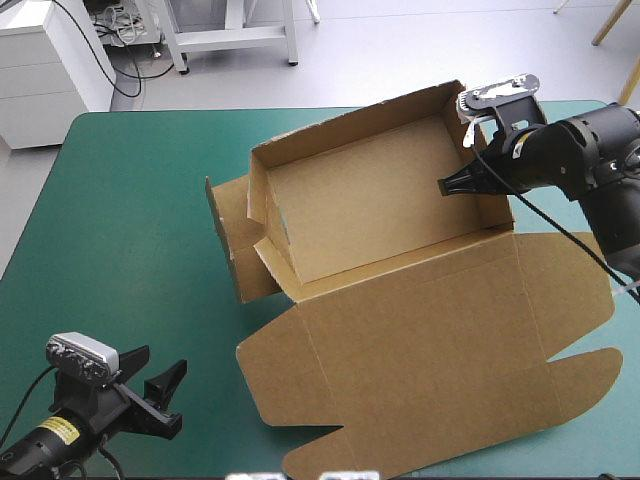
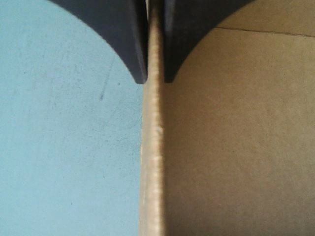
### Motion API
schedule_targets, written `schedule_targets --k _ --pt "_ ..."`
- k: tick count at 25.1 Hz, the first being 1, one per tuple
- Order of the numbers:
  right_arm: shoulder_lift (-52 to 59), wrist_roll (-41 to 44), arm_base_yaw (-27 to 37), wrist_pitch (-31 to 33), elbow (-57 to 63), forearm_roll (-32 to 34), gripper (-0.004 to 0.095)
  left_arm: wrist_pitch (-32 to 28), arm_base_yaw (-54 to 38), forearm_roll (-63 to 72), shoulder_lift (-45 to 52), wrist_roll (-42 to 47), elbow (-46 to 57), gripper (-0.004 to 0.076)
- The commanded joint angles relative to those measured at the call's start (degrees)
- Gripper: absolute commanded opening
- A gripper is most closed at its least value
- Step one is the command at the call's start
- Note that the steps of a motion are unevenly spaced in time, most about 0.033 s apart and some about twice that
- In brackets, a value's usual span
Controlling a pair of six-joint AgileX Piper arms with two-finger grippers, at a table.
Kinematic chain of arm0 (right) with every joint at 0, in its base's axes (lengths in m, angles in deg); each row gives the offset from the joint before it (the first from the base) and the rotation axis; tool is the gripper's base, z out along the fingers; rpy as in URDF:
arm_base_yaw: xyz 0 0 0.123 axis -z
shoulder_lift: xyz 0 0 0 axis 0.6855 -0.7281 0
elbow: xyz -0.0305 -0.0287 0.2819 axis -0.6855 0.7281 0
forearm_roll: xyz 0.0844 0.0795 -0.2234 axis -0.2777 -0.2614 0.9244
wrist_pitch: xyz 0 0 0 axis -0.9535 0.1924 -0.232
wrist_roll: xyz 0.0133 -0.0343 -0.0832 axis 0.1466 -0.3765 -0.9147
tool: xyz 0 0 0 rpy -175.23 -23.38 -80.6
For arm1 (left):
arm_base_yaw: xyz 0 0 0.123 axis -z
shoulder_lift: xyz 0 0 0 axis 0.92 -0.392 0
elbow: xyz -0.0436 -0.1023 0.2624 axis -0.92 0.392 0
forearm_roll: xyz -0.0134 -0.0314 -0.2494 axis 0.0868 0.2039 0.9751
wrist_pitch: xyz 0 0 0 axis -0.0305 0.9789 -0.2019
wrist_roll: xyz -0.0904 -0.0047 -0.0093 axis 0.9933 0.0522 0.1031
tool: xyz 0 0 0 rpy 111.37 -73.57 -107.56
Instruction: Fold the box
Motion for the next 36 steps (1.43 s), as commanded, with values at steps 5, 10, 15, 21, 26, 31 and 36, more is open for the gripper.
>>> schedule_targets --k 5,10,15,21,26,31,36 --pt "2.2 0.27 0.37 -3.15 -1.97 -0.29 -0.0021 -9.42 -0.15 -2.45 -11.72 14.36 -2.77 0.0421" --pt "2.2 0.03 0.37 -3.15 -1.97 -0.29 -0.0021 -9.69 -0.15 -3.97 -26.2 15.72 -12.28 0.0421" --pt "2.2 0.03 0.37 -3.15 -1.97 -0.29 -0.0021 -2.79 -0.25 -3.84 -38.85 15.96 -22.51 0.0421" --pt "2.2 0.03 0.37 -3.15 -1.97 -0.32 -0.0022 1.42 -10.21 5.04 -49.04 6.53 -28.5 0.0421" --pt "2.2 0.4 0.37 -3.15 -1.97 -0.58 -0.0021 4.14 -21.81 22.68 -53.53 -13.87 -28.65 0.0421" --pt "2.2 0.44 0.37 -3.15 -1.97 -0.86 -0.0022 5.86 -29.2 30.34 -60.18 -24.59 -28.65 0.0421" --pt "2.2 0.84 0.37 -5.17 -1.97 -3.55 -0.0021 5.72 -29.2 42.28 -65.72 -37.53 -25.77 0.0421"
